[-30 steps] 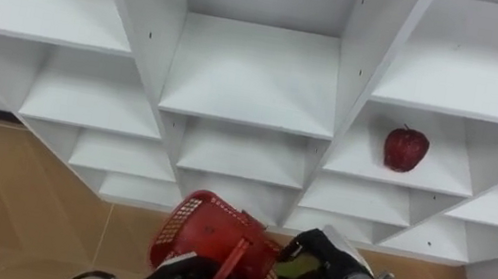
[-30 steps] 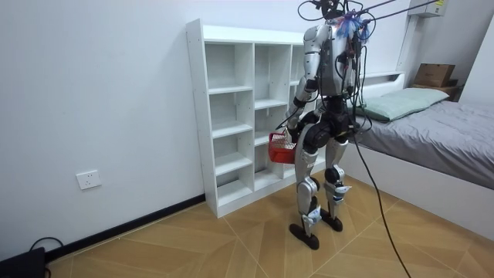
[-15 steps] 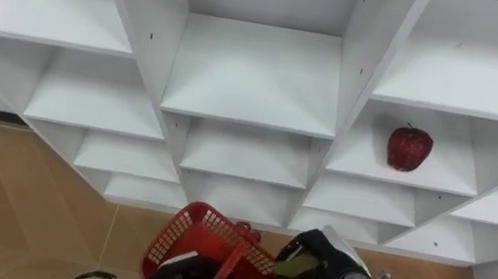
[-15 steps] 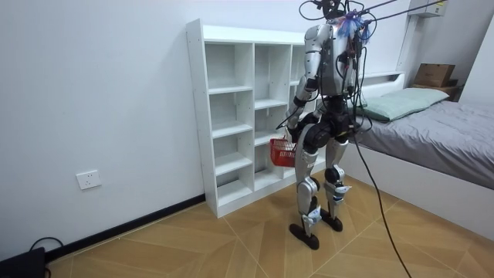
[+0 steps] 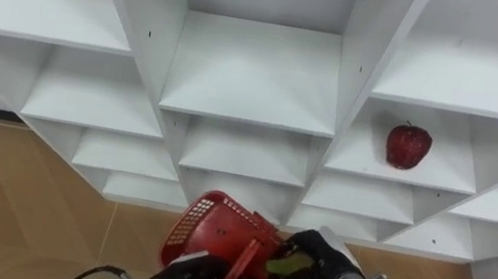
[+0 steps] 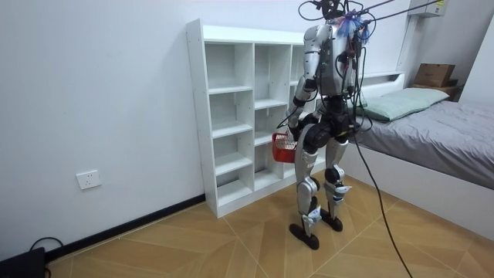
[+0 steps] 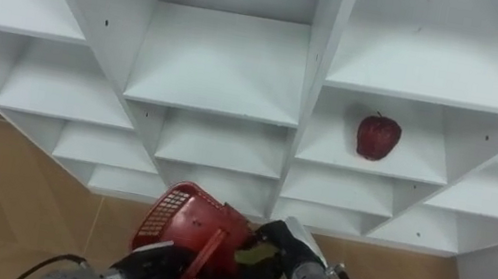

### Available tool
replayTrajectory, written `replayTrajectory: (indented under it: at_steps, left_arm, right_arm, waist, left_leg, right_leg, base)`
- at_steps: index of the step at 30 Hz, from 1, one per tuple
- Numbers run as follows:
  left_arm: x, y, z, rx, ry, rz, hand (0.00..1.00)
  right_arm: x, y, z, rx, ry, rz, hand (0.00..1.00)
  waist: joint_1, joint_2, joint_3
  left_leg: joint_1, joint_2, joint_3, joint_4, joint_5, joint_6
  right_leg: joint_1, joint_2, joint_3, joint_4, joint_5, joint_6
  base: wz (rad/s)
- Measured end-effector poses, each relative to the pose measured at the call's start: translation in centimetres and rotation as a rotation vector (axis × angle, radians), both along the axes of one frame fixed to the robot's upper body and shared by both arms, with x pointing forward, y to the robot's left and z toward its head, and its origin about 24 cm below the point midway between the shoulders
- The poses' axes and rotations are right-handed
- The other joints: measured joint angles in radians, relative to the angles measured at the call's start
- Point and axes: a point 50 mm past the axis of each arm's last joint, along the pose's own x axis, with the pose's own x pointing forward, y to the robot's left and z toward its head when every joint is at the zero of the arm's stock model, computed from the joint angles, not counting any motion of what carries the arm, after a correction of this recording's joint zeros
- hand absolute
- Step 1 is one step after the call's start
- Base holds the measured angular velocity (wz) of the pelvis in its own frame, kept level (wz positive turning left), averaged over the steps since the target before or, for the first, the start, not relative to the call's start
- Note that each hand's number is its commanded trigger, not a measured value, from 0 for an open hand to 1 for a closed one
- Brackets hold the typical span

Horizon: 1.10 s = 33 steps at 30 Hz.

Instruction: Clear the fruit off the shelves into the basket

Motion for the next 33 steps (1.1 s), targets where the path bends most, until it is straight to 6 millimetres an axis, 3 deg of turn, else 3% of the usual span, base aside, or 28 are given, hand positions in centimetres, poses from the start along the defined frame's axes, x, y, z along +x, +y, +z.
replayTrajectory:
  at_steps: [11, 12, 14, 15, 33]
  left_arm:
    - [0.6, -1.5, 0.5, -0.068, -0.005, 0.013, 1.00]
    - [0.7, -1.6, 0.6, -0.068, -0.007, 0.007, 1.00]
    - [0.7, -1.7, 0.6, -0.083, -0.002, 0.012, 1.00]
    - [0.7, -1.9, 0.6, -0.091, 0.001, 0.010, 1.00]
    - [0.7, -2.7, 0.8, -0.130, 0.009, 0.018, 1.00]
  right_arm:
    - [-0.6, 0.1, -0.6, -0.012, 0.035, 0.014, 1.00]
    - [-0.6, 0.1, -0.6, -0.012, 0.036, 0.014, 0.91]
    - [-0.6, 0.3, -0.6, -0.014, 0.036, 0.022, 0.13]
    - [-0.7, 0.4, -0.6, -0.016, 0.037, 0.030, 0.00]
    - [-0.9, 0.6, -0.8, 0.005, 0.050, 0.026, 0.00]
  waist:
    - [0.001, 0.007, 0.0038]
    - [0.000, 0.007, 0.0037]
    - [0.001, 0.008, 0.0030]
    - [0.000, 0.008, 0.0028]
    - [-0.001, 0.011, 0.0010]
  left_leg:
    - [0.000, 0.000, 0.001, 0.000, 0.000, 0.000]
    - [0.000, 0.000, 0.002, 0.000, 0.000, 0.000]
    - [0.002, 0.000, 0.002, -0.001, 0.000, 0.000]
    - [0.003, 0.000, 0.002, -0.002, 0.000, 0.000]
    - [0.007, 0.000, 0.005, -0.002, 0.000, 0.000]
  right_leg:
    - [0.000, -0.001, -0.005, -0.001, 0.000, 0.000]
    - [0.000, -0.001, -0.005, -0.001, 0.000, 0.000]
    - [0.000, -0.001, -0.005, -0.001, 0.000, 0.000]
    - [0.000, -0.001, -0.005, 0.000, 0.000, 0.000]
    - [0.001, 0.001, 0.000, 0.001, 0.000, 0.000]
  base:
    - [0.00]
    - [0.00]
    - [0.00]
    - [0.00]
    - [0.00]
